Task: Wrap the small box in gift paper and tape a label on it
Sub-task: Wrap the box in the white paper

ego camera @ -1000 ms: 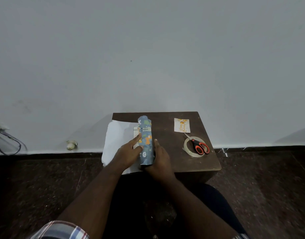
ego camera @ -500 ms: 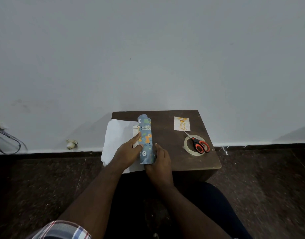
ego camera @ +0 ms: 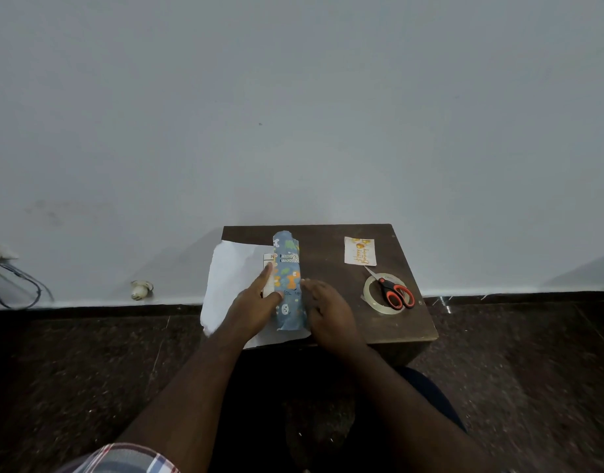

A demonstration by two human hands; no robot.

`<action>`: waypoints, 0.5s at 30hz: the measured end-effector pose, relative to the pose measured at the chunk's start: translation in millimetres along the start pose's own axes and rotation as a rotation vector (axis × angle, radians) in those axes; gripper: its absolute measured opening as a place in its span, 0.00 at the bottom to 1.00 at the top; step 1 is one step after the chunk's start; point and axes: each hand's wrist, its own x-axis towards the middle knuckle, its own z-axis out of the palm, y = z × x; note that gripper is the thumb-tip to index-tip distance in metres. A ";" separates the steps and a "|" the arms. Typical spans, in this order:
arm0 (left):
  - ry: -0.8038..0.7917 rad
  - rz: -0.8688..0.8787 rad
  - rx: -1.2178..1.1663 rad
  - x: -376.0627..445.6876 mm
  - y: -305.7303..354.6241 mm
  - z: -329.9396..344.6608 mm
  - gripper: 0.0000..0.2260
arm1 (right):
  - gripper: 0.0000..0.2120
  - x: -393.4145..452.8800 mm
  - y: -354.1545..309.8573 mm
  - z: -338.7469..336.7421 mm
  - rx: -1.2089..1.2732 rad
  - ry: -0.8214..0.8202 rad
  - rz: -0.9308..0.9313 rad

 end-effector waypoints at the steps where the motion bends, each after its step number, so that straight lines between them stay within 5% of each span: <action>1: 0.019 -0.006 0.000 -1.2 0.9 -0.1 0.31 | 0.22 8.8 -1.3 -2.6 -0.065 -0.015 -0.027; 6: 0.058 -0.087 0.001 -2.5 3.8 1.8 0.34 | 0.25 38.3 -0.2 -1.1 -0.406 -0.260 -0.079; 15: -0.052 0.005 0.077 -4.5 19.6 -10.9 0.21 | 0.23 33.0 -9.1 -7.2 -0.534 -0.268 -0.109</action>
